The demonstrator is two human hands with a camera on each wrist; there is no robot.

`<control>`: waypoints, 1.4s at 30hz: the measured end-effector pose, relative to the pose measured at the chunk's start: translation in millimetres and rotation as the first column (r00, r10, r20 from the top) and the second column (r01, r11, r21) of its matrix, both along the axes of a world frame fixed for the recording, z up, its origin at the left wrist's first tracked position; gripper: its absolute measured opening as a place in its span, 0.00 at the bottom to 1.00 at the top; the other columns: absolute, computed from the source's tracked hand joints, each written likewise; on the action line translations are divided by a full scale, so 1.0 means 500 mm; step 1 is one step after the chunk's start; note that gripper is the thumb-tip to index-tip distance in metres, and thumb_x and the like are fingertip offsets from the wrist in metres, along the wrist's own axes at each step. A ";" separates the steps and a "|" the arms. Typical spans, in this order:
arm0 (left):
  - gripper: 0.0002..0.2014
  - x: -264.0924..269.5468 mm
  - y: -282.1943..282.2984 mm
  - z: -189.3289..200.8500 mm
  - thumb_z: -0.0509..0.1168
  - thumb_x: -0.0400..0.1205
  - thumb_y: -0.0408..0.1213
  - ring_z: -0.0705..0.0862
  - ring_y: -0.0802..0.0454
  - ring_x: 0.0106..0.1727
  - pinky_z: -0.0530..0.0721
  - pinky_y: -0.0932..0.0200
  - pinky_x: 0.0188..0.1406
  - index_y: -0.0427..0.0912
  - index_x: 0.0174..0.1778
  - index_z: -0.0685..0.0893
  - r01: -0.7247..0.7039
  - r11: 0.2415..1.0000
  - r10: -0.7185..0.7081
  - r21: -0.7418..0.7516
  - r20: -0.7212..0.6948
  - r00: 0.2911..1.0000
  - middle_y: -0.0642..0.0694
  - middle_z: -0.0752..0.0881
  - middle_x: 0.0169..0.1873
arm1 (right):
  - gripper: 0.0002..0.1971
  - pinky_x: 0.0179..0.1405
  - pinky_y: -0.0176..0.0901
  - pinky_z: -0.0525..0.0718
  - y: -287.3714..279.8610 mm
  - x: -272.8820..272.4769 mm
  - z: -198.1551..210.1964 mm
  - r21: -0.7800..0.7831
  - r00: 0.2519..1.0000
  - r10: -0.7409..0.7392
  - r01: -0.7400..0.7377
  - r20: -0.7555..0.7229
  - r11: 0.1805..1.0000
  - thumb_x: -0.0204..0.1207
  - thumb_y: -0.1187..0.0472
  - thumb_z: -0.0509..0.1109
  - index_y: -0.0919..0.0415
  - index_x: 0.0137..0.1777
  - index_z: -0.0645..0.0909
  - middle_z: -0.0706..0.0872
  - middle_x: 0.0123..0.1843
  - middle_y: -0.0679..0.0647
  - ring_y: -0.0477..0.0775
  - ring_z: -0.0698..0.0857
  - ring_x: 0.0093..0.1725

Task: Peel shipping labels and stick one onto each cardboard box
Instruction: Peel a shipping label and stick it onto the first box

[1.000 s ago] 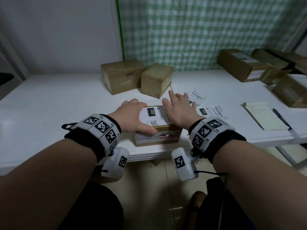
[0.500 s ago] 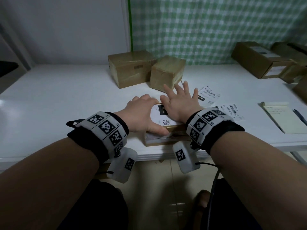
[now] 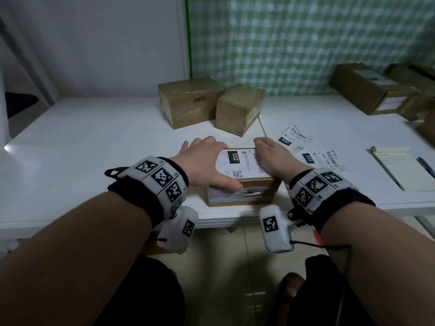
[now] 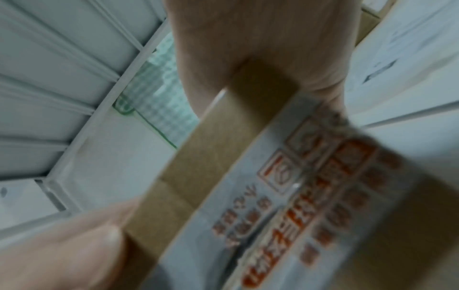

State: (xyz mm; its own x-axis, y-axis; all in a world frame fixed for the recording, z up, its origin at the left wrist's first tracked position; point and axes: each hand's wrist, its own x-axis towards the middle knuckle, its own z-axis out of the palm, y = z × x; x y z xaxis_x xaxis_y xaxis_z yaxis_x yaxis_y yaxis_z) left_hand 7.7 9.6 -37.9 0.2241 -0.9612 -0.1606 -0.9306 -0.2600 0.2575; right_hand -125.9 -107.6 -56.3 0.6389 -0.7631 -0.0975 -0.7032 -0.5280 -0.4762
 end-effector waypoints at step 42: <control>0.49 -0.036 -0.060 -0.043 0.29 0.69 0.75 0.35 0.49 0.83 0.35 0.35 0.79 0.49 0.84 0.45 -0.266 0.957 0.233 -0.112 -0.247 0.941 0.50 0.44 0.84 | 0.16 0.70 0.51 0.70 0.024 -0.045 -0.022 0.187 0.980 -0.147 0.121 0.132 0.975 0.83 0.69 0.49 0.71 0.67 0.70 0.70 0.72 0.65 0.65 0.72 0.70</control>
